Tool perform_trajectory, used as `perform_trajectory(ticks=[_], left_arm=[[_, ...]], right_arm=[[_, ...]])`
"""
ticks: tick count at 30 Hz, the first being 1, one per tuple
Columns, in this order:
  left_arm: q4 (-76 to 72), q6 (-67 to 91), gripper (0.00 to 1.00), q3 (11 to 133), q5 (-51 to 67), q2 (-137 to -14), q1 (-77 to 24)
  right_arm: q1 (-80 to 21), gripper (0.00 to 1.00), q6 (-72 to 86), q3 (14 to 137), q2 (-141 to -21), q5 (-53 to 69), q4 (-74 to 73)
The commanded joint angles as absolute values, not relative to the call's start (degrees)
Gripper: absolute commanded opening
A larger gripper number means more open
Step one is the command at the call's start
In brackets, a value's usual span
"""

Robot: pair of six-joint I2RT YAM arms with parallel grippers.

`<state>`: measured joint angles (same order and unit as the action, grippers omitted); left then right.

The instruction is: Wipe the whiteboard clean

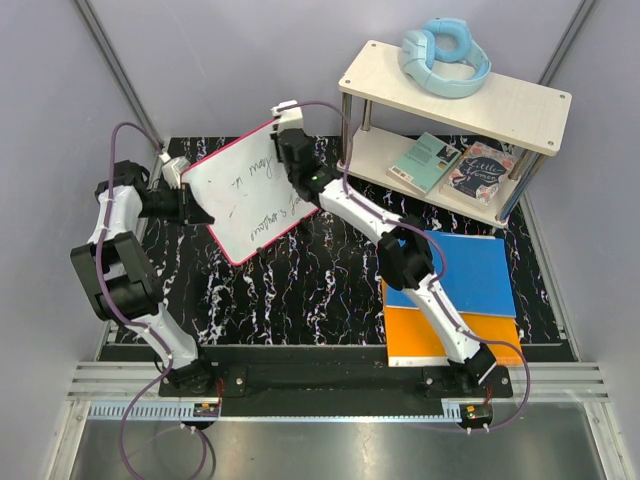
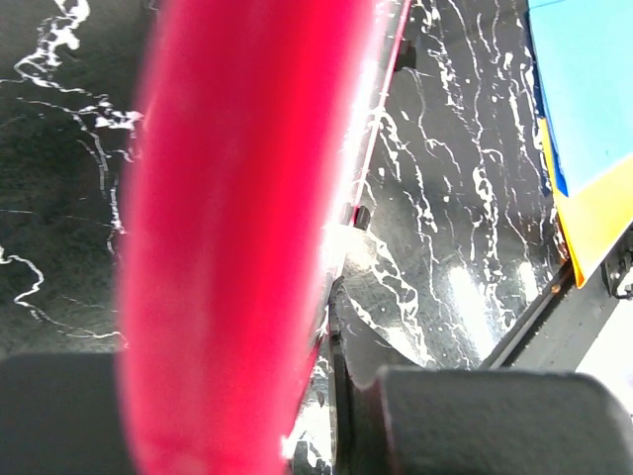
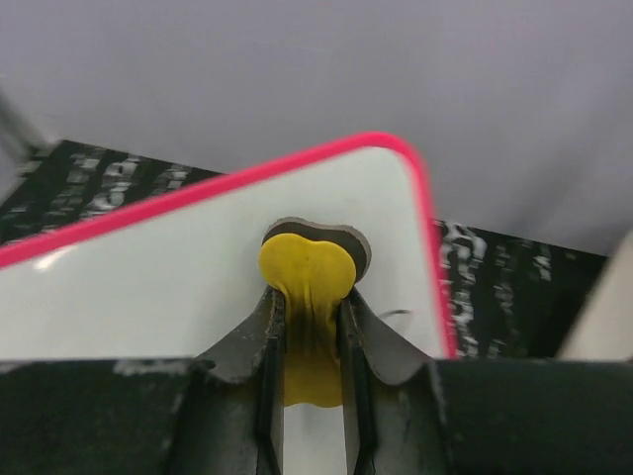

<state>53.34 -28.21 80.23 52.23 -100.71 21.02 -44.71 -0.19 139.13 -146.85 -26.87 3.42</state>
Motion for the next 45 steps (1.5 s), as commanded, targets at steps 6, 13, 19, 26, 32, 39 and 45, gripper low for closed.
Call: perform_trajectory(ticks=[6, 13, 19, 26, 32, 39, 45], left_arm=[[50.6, -46.5, 0.0, 79.2, 34.4, -98.2, 18.2], [50.7, -46.8, 0.0, 79.1, 34.3, -98.0, 18.2], [50.6, -47.1, 0.0, 78.8, 34.0, -98.3, 18.2], [50.6, -48.0, 0.0, 78.0, 33.5, -98.4, 18.2], [50.6, -48.5, 0.0, 77.2, 33.5, -98.2, 18.2], [50.6, -48.7, 0.0, 77.0, 33.5, -98.3, 18.1], [50.5, -48.5, 0.0, 77.3, 33.7, -98.3, 18.2]], right_arm=[[-39.7, 0.0, -3.1, 131.8, -148.3, -27.5, -5.9], [-40.0, 0.0, -4.0, 122.2, -142.4, -17.5, 5.5], [-40.3, 0.0, -4.7, 122.6, -141.5, -10.2, 5.6], [-42.8, 0.0, -7.8, 127.5, -142.2, -3.3, 2.1], [-44.7, 0.0, -9.1, 134.2, -145.1, -1.2, -3.2], [-45.7, 0.0, -8.1, 138.9, -149.0, 1.2, -6.7], [-49.7, 0.0, -10.0, 138.5, -149.1, 1.5, -8.6]])
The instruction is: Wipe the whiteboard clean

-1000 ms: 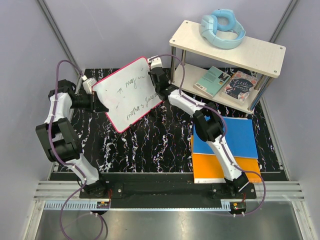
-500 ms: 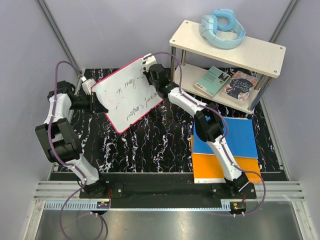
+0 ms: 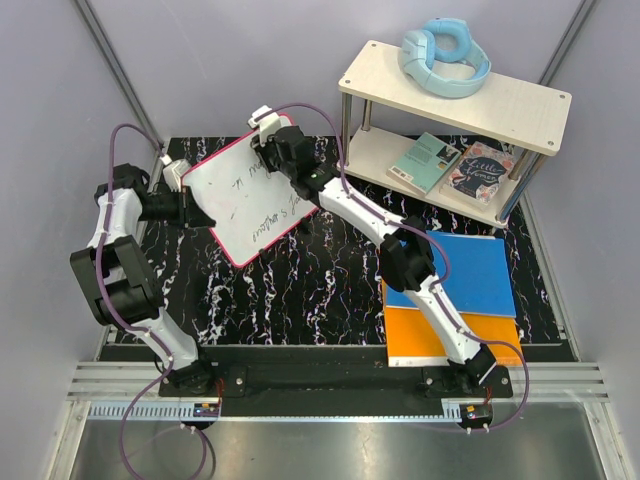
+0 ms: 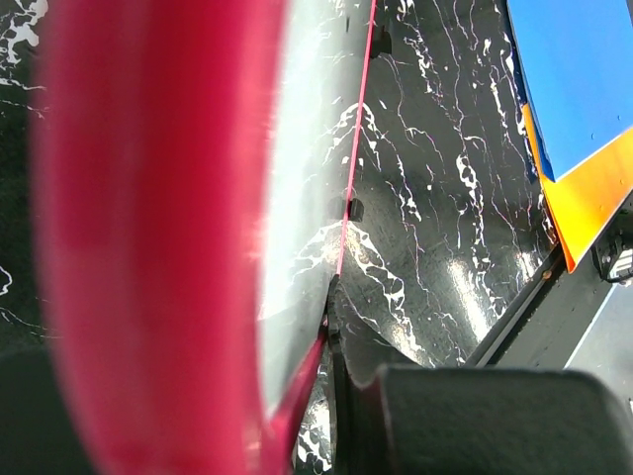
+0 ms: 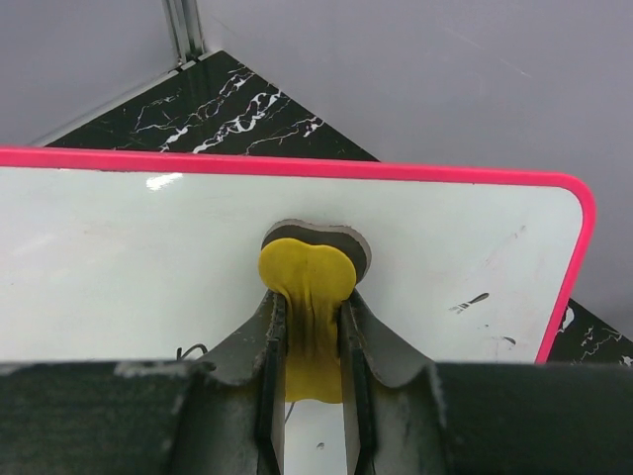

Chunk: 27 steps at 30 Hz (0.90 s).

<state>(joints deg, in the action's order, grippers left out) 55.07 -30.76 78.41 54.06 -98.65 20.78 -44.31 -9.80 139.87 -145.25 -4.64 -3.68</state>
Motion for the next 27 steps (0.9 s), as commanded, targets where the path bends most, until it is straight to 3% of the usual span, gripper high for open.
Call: perform_trajectory(ticks=[1, 9, 17, 27], left_arm=[[50.5, -48.4, 0.0, 77.3, 33.7, -98.4, 18.2], [50.5, -47.7, 0.0, 77.7, 33.9, -98.7, 18.2], [50.6, -47.6, 0.0, 77.5, 34.1, -98.4, 18.2], [50.6, -47.7, 0.0, 77.4, 33.8, -97.9, 18.2]], right_arm=[[-50.4, 0.0, -10.3, 137.3, -148.9, 1.4, -8.6], [-56.7, 0.0, -9.8, 129.8, -145.5, 1.8, -4.7], [-61.3, 0.0, -9.3, 131.2, -145.8, 0.2, -2.3], [-60.0, 0.0, -7.8, 137.4, -148.4, -21.5, -3.4]])
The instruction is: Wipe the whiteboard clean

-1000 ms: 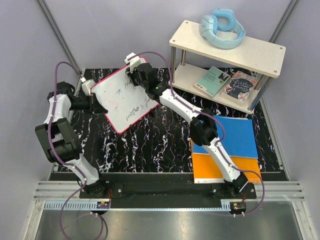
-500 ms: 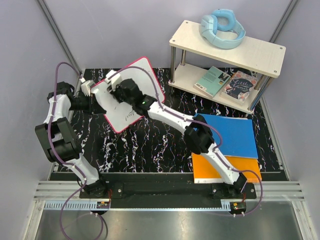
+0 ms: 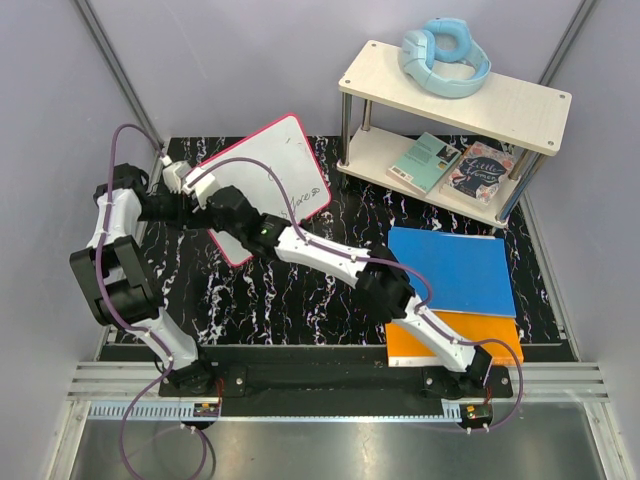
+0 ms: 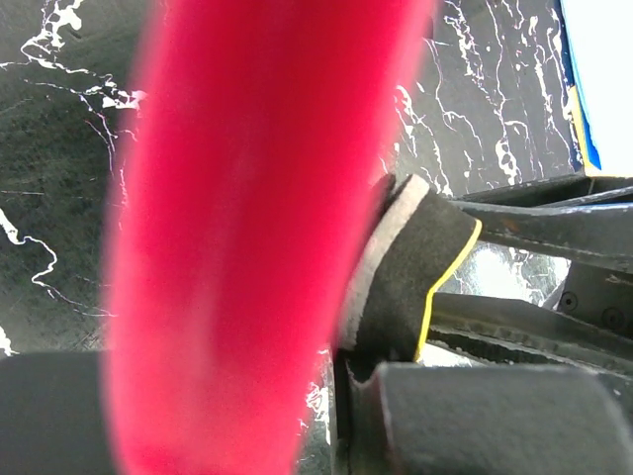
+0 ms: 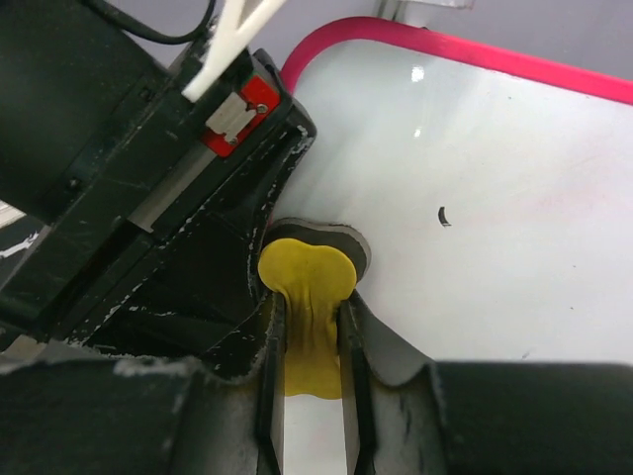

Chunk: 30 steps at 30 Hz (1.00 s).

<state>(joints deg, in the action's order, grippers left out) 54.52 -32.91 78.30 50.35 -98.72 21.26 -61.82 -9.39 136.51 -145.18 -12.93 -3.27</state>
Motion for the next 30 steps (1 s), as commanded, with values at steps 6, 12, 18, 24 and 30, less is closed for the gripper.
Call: perform_trajectory(ticks=[6, 12, 18, 24, 30], left_arm=[[50.7, -47.4, 0.0, 77.3, 34.0, -97.9, 18.1], [51.1, -47.7, 0.0, 77.5, 33.8, -97.6, 18.2], [51.2, -47.9, 0.0, 77.3, 33.8, -98.2, 18.2], [51.2, -48.0, 0.0, 77.3, 33.6, -98.3, 18.2], [51.3, -48.0, 0.0, 77.5, 33.3, -98.1, 18.2]], right_arm=[[-56.2, 0.0, -4.1, 133.9, -145.6, -26.5, -1.1], [-50.8, 0.0, -3.7, 110.0, -135.2, -25.8, 19.5], [-44.1, 0.0, -1.8, 103.9, -131.0, -26.4, 21.5], [-41.9, 0.0, -2.7, 109.6, -134.1, -24.4, 19.0], [-42.9, 0.0, -2.5, 113.6, -135.7, -15.3, 17.5]])
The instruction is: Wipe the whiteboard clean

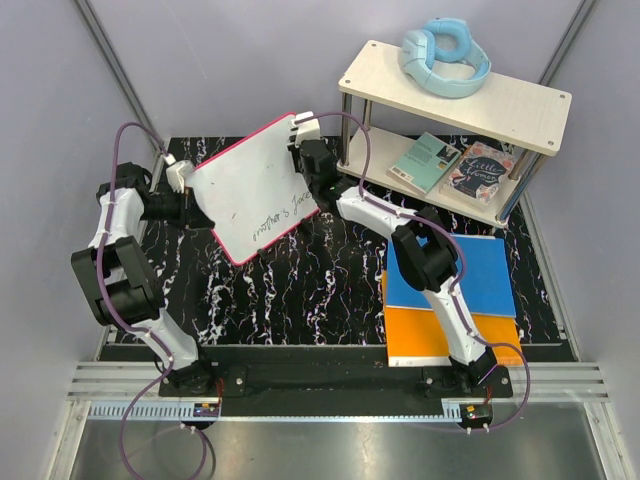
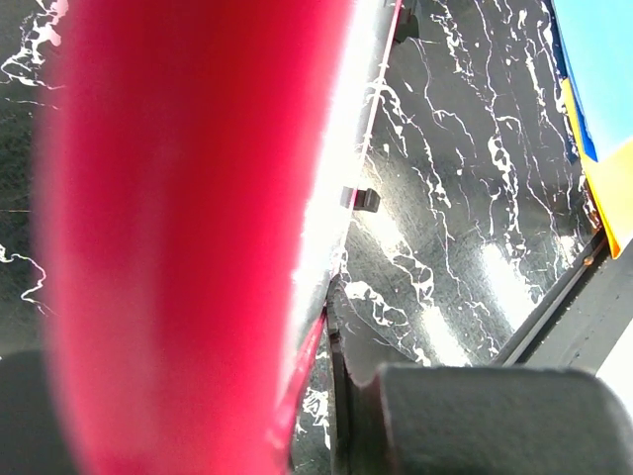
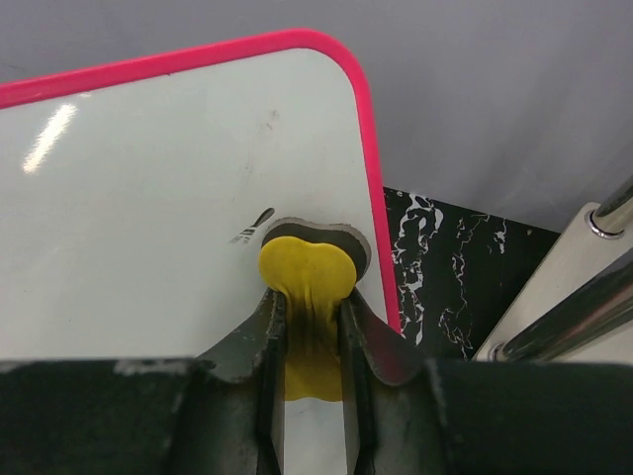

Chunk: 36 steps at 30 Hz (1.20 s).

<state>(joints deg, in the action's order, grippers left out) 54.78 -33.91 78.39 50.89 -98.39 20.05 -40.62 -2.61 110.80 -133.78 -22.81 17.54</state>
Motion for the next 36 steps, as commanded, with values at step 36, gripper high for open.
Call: perform_trajectory(ticks=[36], left_arm=[[51.7, -48.4, 0.0, 76.9, 33.1, -97.2, 18.2]], right_arm=[[-59.2, 0.0, -5.4, 145.0, -149.2, -15.2, 4.7]])
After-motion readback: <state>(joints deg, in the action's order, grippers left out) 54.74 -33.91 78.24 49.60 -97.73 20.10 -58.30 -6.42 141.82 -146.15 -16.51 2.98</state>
